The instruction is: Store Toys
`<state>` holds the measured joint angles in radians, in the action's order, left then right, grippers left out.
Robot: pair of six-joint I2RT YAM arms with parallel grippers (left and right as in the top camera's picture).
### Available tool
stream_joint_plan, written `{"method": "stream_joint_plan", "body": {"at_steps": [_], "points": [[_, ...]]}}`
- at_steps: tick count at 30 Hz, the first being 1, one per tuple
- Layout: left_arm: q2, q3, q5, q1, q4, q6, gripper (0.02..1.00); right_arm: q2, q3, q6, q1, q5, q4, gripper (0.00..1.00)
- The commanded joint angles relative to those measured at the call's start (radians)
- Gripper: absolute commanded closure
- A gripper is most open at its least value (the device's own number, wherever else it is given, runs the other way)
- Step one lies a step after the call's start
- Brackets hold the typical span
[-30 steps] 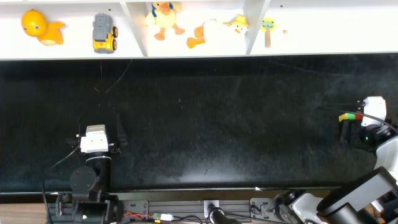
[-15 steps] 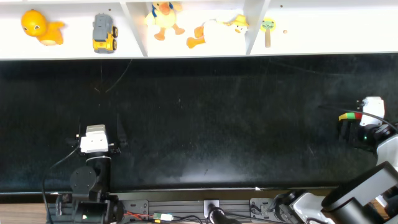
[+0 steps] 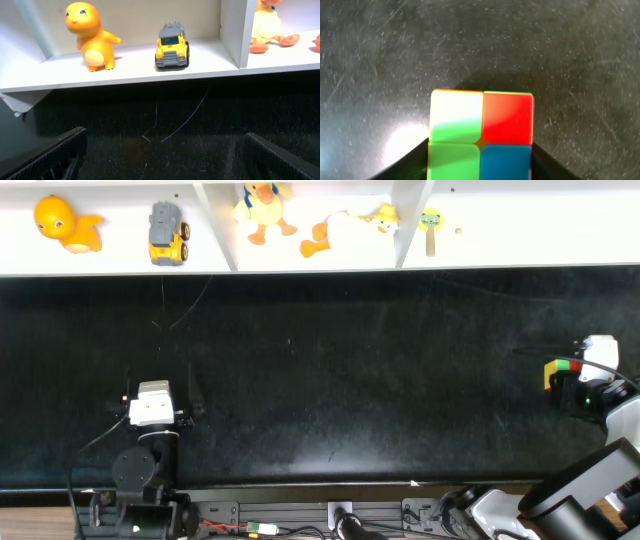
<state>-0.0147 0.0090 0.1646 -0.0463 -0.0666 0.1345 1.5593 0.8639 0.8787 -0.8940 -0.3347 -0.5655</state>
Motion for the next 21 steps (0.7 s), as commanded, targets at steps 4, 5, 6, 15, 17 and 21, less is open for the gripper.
{"method": "stream_joint_plan", "body": {"at_steps": [4,5,6,15,17,21], "points": [[0.012,-0.001,-0.006,-0.005,-0.003,0.015,0.020,0.004,-0.002,-0.012,0.003,-0.016,0.002,0.579],[0.012,-0.001,-0.006,-0.005,-0.003,0.015,0.020,0.003,-0.002,-0.012,0.003,-0.016,0.002,0.581],[0.012,-0.001,-0.006,-0.005,-0.003,0.015,0.020,0.002,-0.002,-0.012,0.003,-0.016,0.002,0.586],[0.012,-0.001,-0.006,-0.005,-0.003,0.015,0.020,-0.096,-0.002,-0.053,0.004,-0.045,0.002,0.669],[0.012,-0.001,-0.006,-0.005,-0.003,0.015,0.020,-0.131,-0.002,-0.064,0.005,-0.060,0.002,0.669],[0.012,-0.001,-0.006,-0.005,-0.003,0.015,0.020,-0.190,0.006,-0.078,0.012,-0.076,0.002,0.665]]}}
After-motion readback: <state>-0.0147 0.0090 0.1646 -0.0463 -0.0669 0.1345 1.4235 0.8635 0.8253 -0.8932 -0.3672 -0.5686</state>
